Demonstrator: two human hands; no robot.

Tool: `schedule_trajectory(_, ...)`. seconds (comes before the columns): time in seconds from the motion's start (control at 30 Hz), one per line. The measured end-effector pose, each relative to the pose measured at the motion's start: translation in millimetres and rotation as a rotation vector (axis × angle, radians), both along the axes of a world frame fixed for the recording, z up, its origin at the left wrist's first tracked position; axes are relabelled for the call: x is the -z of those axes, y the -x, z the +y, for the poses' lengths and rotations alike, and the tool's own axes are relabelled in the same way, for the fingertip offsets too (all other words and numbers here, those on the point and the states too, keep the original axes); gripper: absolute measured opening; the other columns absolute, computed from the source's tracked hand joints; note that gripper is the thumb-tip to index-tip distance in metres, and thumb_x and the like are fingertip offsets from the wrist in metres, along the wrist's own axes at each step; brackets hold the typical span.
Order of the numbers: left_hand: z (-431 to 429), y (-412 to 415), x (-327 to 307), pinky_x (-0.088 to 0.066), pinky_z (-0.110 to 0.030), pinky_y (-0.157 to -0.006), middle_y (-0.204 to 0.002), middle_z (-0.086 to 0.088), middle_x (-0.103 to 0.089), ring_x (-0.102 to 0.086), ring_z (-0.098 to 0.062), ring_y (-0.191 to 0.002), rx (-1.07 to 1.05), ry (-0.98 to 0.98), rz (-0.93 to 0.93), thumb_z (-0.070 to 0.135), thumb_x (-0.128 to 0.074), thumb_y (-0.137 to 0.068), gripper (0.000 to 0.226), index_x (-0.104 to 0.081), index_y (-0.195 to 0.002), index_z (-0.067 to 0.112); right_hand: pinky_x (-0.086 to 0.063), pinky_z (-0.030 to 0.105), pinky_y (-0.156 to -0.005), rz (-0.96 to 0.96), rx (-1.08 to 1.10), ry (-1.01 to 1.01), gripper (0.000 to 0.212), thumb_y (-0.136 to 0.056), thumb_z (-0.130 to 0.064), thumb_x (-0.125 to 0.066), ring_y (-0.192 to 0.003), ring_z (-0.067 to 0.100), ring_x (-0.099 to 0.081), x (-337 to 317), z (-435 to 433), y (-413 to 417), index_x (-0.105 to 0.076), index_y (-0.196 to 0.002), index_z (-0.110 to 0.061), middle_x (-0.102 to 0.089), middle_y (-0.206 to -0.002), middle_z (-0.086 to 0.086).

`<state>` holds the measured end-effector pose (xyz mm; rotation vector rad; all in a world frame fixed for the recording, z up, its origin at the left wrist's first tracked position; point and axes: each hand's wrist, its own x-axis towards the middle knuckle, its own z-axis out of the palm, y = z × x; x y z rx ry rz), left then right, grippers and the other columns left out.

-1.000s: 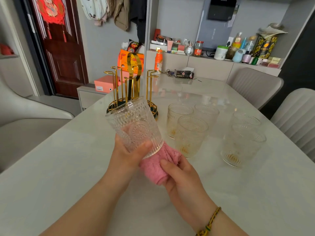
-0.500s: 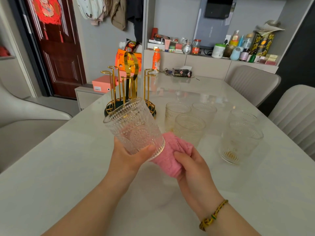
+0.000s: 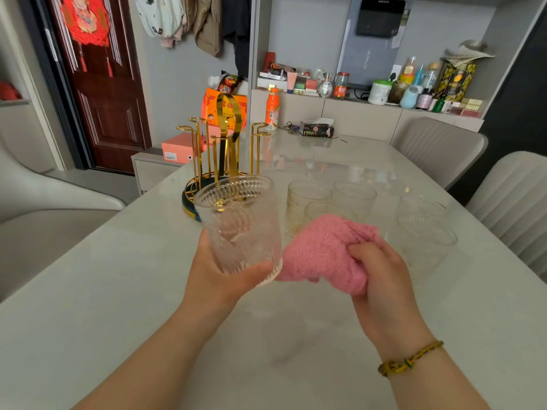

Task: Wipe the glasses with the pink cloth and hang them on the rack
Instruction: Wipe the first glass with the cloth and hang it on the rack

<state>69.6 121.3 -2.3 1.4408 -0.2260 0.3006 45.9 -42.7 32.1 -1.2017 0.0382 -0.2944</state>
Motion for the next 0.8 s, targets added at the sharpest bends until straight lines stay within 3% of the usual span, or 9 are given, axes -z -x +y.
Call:
schedule_trajectory(0.13,-5.6,6.9,-1.8,-0.047,-0.005,-0.059,-0.082,0.026,-0.067,-0.062,0.013,-0.078,0.036,-0.029,-0.011,0.037,-0.072,-0.028,0.069,-0.048,-0.093,0.032,-0.050,0.020,-0.063,0.045,-0.002,0.119,0.024,-0.079,0.005,-0.051,-0.076,0.012,-0.061,18.3,15.4,-3.7,-0.064,-0.080,-0.016,-0.066,-0.080,0.001)
schedule_trajectory(0.27,-2.9,1.1,0.0,-0.048,-0.007,-0.061,-0.084,0.014,-0.066,-0.064,0.010,-0.077,-0.028,0.075,-0.023,0.027,-0.073,-0.037,0.065,-0.049,-0.096,0.029,-0.051,0.019,-0.071,0.055,-0.068,0.027,0.030,-0.085,0.006,-0.045,-0.084,0.013,-0.061,19.1,19.1,-3.3,-0.060,-0.087,-0.020,-0.065,-0.090,0.001)
schedule_trajectory(0.37,2.3,0.5,-2.2,-0.048,-0.005,-0.061,-0.084,0.014,-0.066,-0.062,0.013,-0.076,-0.055,0.056,-0.044,0.022,-0.074,-0.040,0.062,-0.048,-0.095,0.031,-0.048,0.025,-0.072,0.047,-0.040,0.098,0.022,-0.083,0.000,-0.053,-0.087,0.015,-0.061,18.2,18.3,-1.2,-0.061,-0.085,-0.021,-0.065,-0.093,0.001)
schedule_trajectory(0.47,8.2,4.8,-8.7,-0.043,0.001,-0.061,-0.080,0.021,-0.065,-0.057,0.021,-0.077,-0.069,-0.104,-0.089,0.026,-0.075,-0.033,0.068,-0.046,-0.093,0.037,-0.049,0.024,-0.069,-0.022,0.072,0.121,0.016,-0.074,-0.009,-0.061,-0.082,0.012,-0.061,9.7,11.2,0.5,-0.060,-0.082,-0.022,-0.064,-0.087,-0.003)
schedule_trajectory(0.6,9.7,11.6,-10.4,-0.036,0.007,-0.067,-0.097,0.028,-0.056,-0.049,0.028,-0.088,-0.030,-0.329,-0.141,0.043,-0.072,-0.027,0.085,-0.044,-0.107,0.040,-0.050,0.018,-0.069,-0.185,0.222,0.057,0.022,-0.078,-0.004,-0.061,-0.077,0.004,-0.060,-8.5,-9.3,4.4,-0.057,-0.081,-0.025,-0.064,-0.079,-0.011)
schedule_trajectory(0.67,7.2,14.7,-11.4,-0.031,0.010,-0.070,-0.098,0.044,-0.054,-0.040,0.033,-0.094,0.014,-0.465,-0.180,0.050,-0.066,-0.029,0.079,-0.042,-0.105,0.051,-0.050,0.014,-0.065,-0.258,0.243,0.137,0.017,-0.067,-0.015,-0.060,-0.071,-0.002,-0.060,-12.6,-15.0,6.5,-0.058,-0.077,-0.027,-0.065,-0.071,-0.019)
schedule_trajectory(0.73,3.2,18.0,-13.9,-0.029,0.011,-0.072,-0.103,0.060,-0.036,-0.034,0.035,-0.097,0.063,-0.578,-0.211,0.052,-0.065,-0.031,0.078,-0.036,-0.102,0.071,-0.047,0.012,-0.058,-0.307,0.226,0.283,0.015,-0.064,-0.017,-0.057,-0.063,-0.004,-0.055,-13.5,-15.1,9.6,-0.057,-0.074,-0.027,-0.062,-0.066,-0.020)
schedule_trajectory(0.8,1.9,18.7,-13.4,-0.029,0.010,-0.072,-0.104,0.062,-0.030,-0.033,0.035,-0.099,0.104,-0.644,-0.205,0.054,-0.064,-0.032,0.077,-0.035,-0.101,0.072,-0.043,0.008,-0.053,-0.331,0.158,0.413,0.013,-0.064,-0.018,-0.058,-0.058,-0.004,-0.051,-14.0,-11.0,11.5,-0.056,-0.073,-0.027,-0.059,-0.065,-0.019)
